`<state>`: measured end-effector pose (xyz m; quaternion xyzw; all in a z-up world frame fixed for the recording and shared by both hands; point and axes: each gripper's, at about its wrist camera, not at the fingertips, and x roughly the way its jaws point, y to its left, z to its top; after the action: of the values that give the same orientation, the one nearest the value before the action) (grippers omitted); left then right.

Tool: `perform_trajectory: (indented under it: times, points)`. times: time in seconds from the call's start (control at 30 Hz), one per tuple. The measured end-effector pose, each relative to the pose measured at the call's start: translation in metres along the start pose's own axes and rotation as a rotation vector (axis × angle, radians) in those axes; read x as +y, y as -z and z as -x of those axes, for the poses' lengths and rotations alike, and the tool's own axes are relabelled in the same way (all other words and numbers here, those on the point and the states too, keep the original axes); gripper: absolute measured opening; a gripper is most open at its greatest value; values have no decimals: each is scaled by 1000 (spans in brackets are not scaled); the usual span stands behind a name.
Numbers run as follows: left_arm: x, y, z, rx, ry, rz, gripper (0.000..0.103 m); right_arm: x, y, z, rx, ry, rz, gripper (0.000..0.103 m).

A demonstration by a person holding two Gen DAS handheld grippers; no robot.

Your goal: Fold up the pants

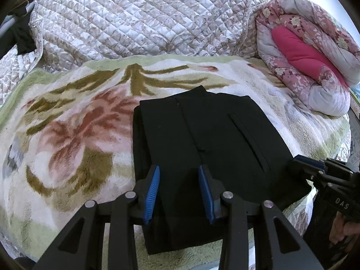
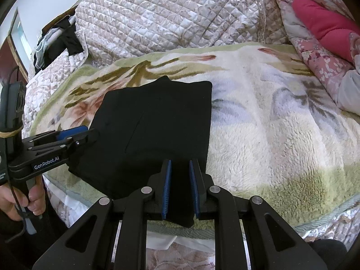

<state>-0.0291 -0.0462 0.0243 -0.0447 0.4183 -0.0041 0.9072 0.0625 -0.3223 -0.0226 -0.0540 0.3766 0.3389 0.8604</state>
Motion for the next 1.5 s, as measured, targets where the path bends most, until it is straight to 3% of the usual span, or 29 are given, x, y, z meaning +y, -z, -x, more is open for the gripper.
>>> perform_trajectory:
  times: [0.2,0.3,0.37,0.43,0.7,0.97,1.27,1.43,1.5]
  points:
    - [10,0,5,7,-1,22,39,-7,-8,4,1,-13,-30,18]
    - [19,-1,7,4,4,45,39,-15,-14,3,-5,-32,-53,26]
    - [27,-2,6,4,26,69,39,-22,-19,-1,1,-63,-87,46]
    - [34,-3,2,12,51,101,40,-29,-22,-7,17,-110,-131,53]
    - [54,-2,-15,31,134,192,55,-39,-25,-31,78,-202,-202,53]
    - [53,-13,-35,16,187,198,59,-41,-33,-43,88,-228,-215,53]
    - [53,6,-26,28,210,259,58,-39,-23,-40,101,-251,-224,42]
    - [46,-7,-34,32,196,212,56,-38,-36,-53,104,-251,-226,33]
    - [43,-11,-35,36,181,200,50,-35,-38,-51,103,-241,-224,27]
